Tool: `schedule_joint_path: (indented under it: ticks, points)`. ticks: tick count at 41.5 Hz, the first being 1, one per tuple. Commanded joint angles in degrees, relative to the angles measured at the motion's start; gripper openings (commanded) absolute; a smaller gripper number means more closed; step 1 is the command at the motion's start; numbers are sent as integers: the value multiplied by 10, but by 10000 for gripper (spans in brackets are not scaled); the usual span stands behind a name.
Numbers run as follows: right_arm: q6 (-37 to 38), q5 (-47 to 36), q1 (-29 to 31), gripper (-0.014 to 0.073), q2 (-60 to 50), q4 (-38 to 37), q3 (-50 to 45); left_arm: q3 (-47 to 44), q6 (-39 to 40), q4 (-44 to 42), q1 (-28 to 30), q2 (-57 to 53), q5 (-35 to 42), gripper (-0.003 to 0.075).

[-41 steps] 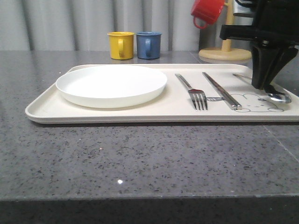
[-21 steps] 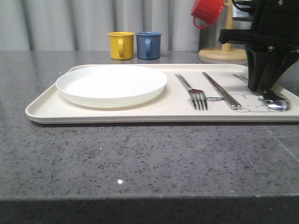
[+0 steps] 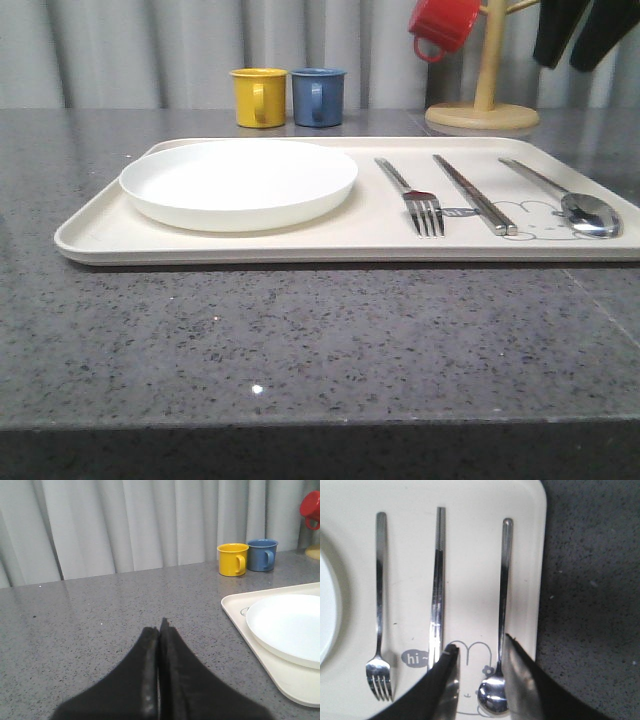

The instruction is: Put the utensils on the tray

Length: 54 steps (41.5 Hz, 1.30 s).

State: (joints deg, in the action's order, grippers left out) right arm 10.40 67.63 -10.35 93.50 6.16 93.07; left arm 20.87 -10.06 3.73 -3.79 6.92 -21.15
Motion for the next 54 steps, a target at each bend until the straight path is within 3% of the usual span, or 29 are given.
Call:
schedule_joint_path:
  ticks: [1, 7, 12, 21, 43, 54]
  points:
    - [-20, -13, 1, 115, -54, 3, 20, 16, 4, 6, 0, 6, 48, -19]
    - [-38, -15, 1, -47, -87, -6, 20, 16, 4, 6, 0, 6, 48, -19]
    - [-46, -18, 1, -116, -114, -16, 8, 16, 4, 6, 0, 6, 48, -19]
    - [-77, -106, 1, -113, -222, -18, -108, 16, 4, 6, 0, 6, 48, -19]
    - [-104, -461, 1, -113, -592, -39, -581, 16, 4, 6, 0, 6, 48, -19]
    - [-104, -526, 1, -113, -770, -39, -718, 16, 4, 6, 0, 6, 48, -19]
